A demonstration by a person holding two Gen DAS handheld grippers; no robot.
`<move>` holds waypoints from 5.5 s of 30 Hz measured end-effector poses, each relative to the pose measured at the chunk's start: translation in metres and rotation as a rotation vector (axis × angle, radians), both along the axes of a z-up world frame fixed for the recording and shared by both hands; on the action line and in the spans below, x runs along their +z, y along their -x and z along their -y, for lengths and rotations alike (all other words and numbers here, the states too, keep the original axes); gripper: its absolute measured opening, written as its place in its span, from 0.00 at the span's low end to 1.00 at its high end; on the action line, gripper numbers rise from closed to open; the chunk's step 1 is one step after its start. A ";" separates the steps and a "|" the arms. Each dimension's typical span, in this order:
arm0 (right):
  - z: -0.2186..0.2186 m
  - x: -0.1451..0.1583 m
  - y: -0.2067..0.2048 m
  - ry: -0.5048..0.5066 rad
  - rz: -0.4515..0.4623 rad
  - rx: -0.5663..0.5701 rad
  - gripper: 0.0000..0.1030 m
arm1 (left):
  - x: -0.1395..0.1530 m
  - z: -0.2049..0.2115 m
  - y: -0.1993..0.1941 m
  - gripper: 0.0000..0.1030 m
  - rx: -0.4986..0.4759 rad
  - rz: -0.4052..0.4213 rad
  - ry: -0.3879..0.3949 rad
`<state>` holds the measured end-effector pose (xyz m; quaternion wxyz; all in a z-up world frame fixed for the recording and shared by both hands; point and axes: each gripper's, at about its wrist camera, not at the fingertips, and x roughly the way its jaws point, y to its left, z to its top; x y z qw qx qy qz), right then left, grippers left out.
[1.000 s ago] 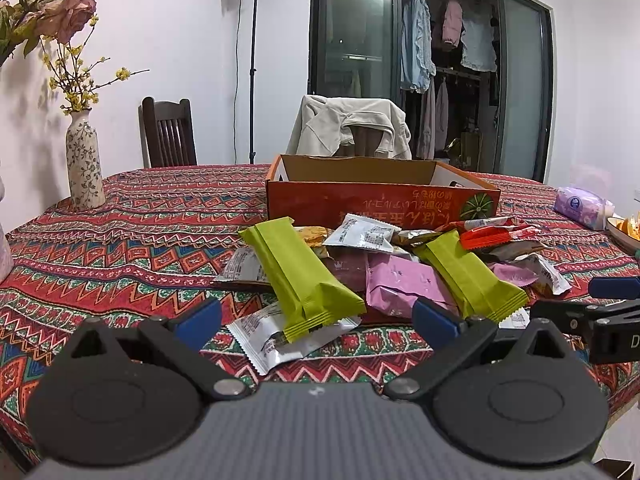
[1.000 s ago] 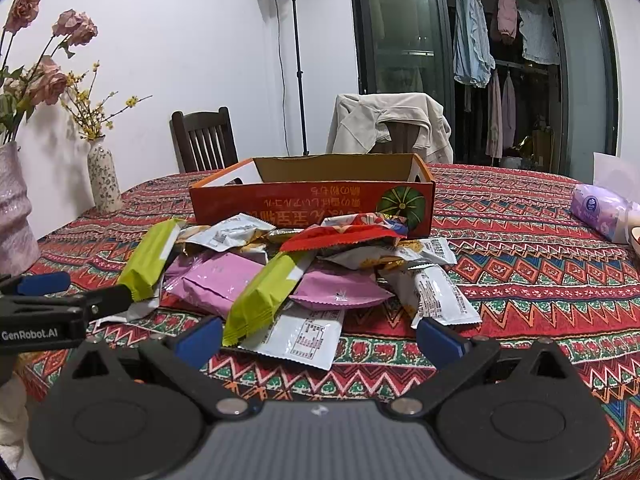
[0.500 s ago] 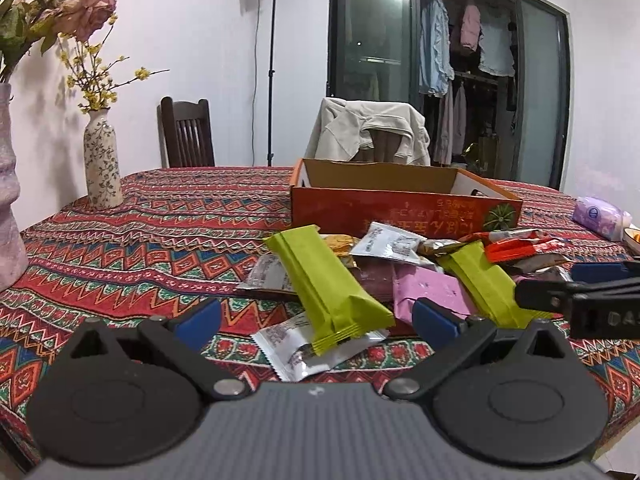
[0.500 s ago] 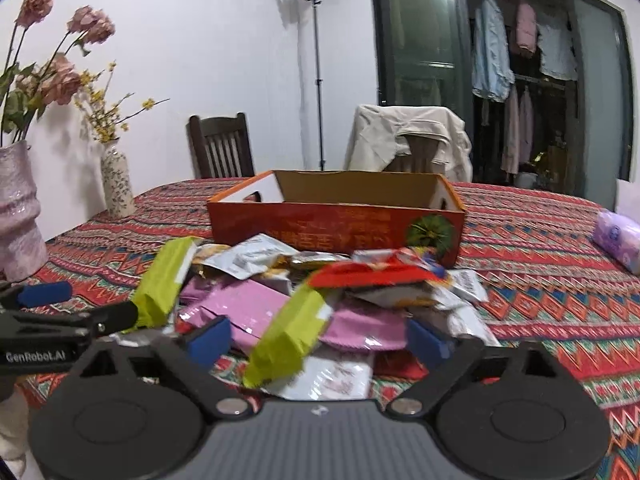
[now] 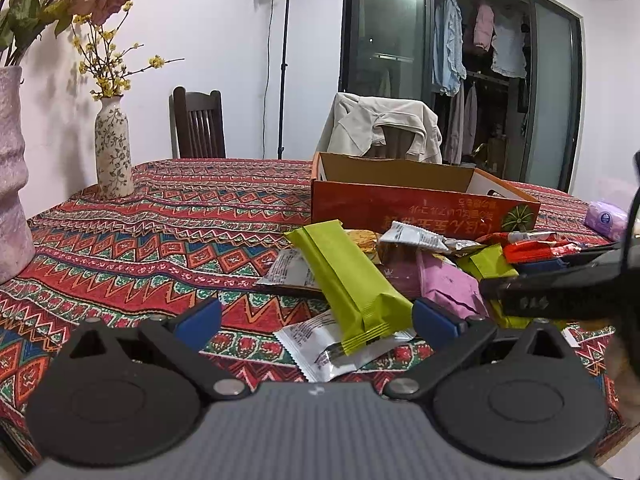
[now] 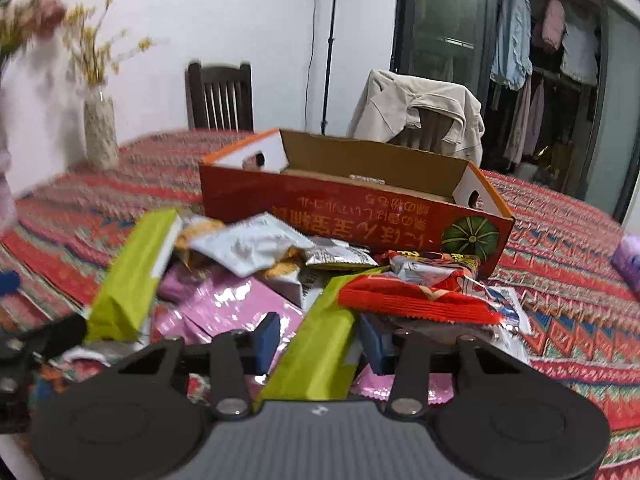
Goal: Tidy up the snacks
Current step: 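Lower the right tool onto a lime-green bar and close its fingers, then lift the lime-green bar with the right tool and carry it over the box, then open the right tool to drop the green bar into the box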
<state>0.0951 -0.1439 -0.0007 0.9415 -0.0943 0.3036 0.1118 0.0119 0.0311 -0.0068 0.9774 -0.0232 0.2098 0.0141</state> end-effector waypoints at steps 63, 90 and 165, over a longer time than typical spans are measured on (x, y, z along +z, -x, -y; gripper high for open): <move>0.023 0.019 0.047 -0.168 0.092 0.073 0.31 | 0.002 -0.007 -0.052 0.35 0.071 -0.147 0.085; 0.027 0.038 0.057 -0.204 0.164 0.079 0.31 | 0.028 -0.002 -0.049 0.35 0.052 -0.076 0.059; 0.080 0.069 -0.190 -0.183 0.157 -0.173 1.00 | 0.074 0.047 -0.266 1.00 0.052 0.022 0.075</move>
